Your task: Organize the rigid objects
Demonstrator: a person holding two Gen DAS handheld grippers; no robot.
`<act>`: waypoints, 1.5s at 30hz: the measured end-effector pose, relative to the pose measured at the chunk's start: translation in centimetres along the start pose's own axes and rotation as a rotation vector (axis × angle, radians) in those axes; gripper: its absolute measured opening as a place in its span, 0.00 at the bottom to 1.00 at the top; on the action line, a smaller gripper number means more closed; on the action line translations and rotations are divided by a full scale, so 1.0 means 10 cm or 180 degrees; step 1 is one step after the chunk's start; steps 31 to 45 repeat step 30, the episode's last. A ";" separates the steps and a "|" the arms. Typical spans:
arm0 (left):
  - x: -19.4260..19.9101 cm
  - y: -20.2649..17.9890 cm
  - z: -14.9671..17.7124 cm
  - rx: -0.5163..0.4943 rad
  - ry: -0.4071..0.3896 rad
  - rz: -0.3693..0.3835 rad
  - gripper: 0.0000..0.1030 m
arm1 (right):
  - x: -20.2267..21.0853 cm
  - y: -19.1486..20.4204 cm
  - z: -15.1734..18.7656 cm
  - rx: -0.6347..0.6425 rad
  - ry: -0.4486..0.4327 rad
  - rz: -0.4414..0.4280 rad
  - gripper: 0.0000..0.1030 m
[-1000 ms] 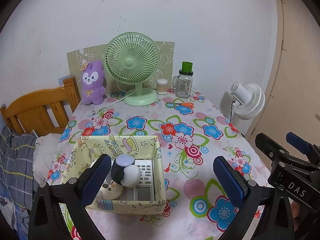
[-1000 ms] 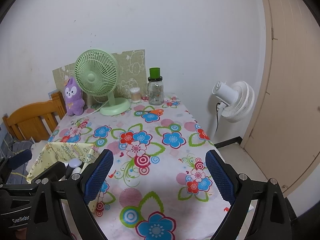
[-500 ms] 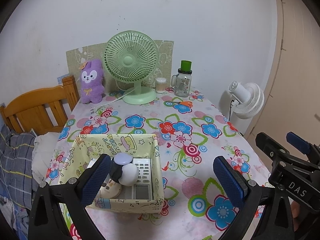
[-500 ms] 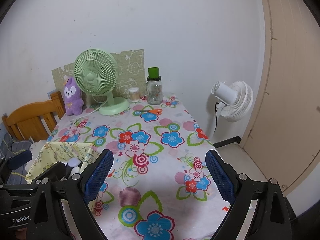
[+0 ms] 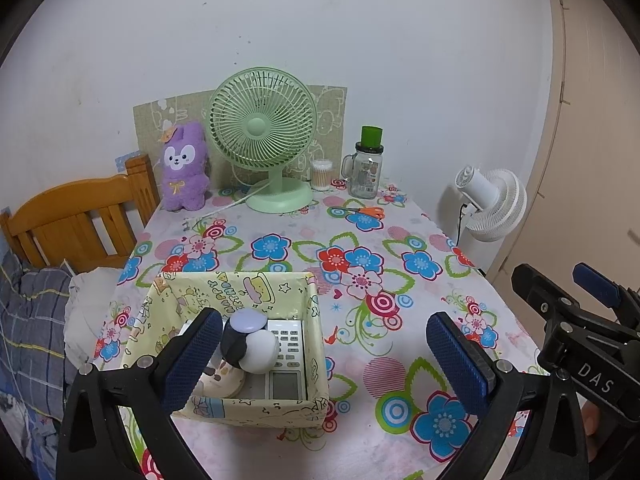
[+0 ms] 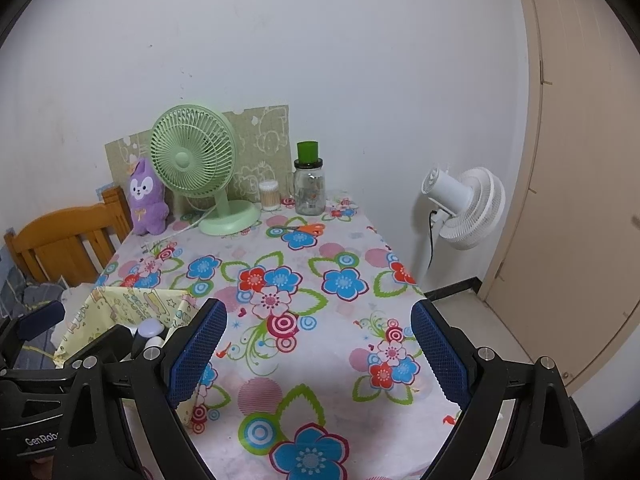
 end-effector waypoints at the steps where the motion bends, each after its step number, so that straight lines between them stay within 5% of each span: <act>1: 0.01 0.00 0.00 0.0000 -0.0009 0.0003 1.00 | 0.00 0.00 -0.01 -0.0004 -0.0007 -0.0004 0.92; 45: 0.10 0.03 -0.06 0.0031 -0.0097 -0.0004 1.00 | 0.09 0.04 -0.09 0.0012 -0.0115 -0.0022 0.92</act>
Point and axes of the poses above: each gripper's, at about its wrist camera, not at the fingertips, and x roughly against the way its jaws point, y to its left, z to its underside, the point moved 6 cm from there along -x, roughly the way its jaws point, and after that the axes turned 10 degrees about x, right-handed, at the moved point
